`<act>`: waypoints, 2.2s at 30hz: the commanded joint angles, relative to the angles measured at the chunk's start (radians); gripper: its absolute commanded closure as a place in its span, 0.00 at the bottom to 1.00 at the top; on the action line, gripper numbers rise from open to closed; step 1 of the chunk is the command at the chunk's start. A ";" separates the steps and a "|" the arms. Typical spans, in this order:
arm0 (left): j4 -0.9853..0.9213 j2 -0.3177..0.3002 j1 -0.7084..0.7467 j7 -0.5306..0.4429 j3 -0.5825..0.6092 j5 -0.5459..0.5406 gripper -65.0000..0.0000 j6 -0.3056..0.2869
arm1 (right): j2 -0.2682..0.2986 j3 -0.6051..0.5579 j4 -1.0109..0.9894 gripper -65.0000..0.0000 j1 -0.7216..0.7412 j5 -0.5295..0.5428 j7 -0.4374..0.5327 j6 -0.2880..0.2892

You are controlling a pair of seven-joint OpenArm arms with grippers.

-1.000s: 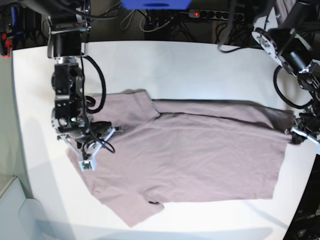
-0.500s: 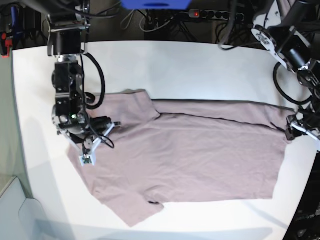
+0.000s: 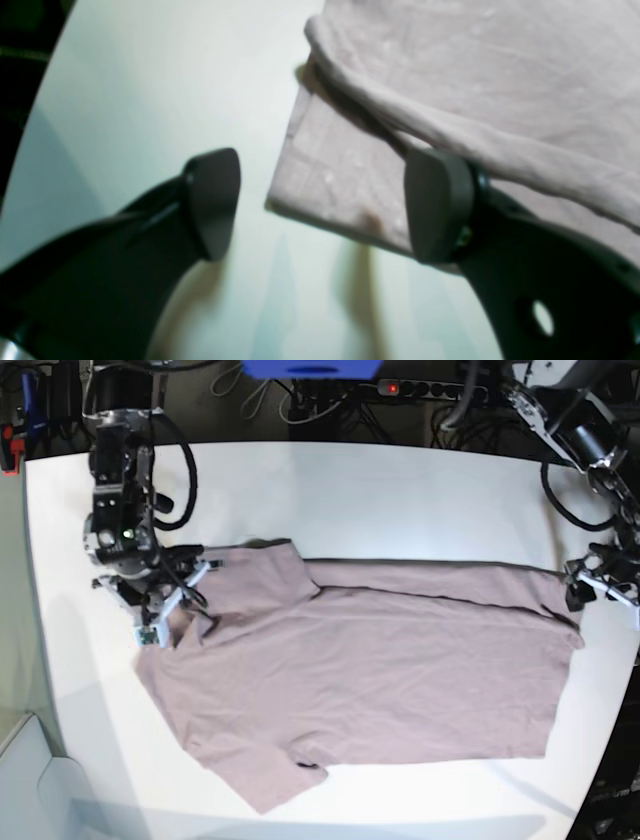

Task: Layout the t-shirt on the table in an organized manner, then fold the t-shirt properly
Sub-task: 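Regrasp the folded shirt edge with the right gripper near the collar, then lift the shirt edge with both grippers and fold it over the body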

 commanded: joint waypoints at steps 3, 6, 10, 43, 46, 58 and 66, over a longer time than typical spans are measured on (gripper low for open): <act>-0.002 -0.022 -0.008 -0.060 -0.001 -0.007 0.24 0.002 | 0.006 0.020 0.064 0.61 -0.019 0.010 0.023 -0.002; -0.071 -0.059 -0.015 -0.065 -0.001 -0.008 0.24 0.002 | 0.009 0.022 0.098 0.60 -0.047 0.005 0.023 -0.002; -0.169 -0.090 -0.017 -0.132 0.004 -0.016 0.24 0.002 | 0.024 0.023 0.131 0.56 -0.082 0.010 0.023 -0.002; -0.284 -0.082 -0.060 -0.217 0.119 -0.013 0.91 0.002 | 0.112 0.023 0.041 0.56 -0.096 0.007 0.074 0.000; -0.284 -0.082 -0.060 -0.215 0.119 -0.008 1.00 0.002 | 0.113 0.023 -0.019 0.56 -0.090 0.007 0.123 0.000; -0.284 -0.083 -0.058 -0.212 0.119 -0.007 1.00 0.002 | 0.112 0.023 -0.186 0.56 -0.044 0.008 0.208 0.000; -0.284 -0.083 -0.058 -0.209 0.119 -0.007 1.00 0.002 | 0.112 0.023 -0.225 0.64 -0.030 0.010 0.208 0.000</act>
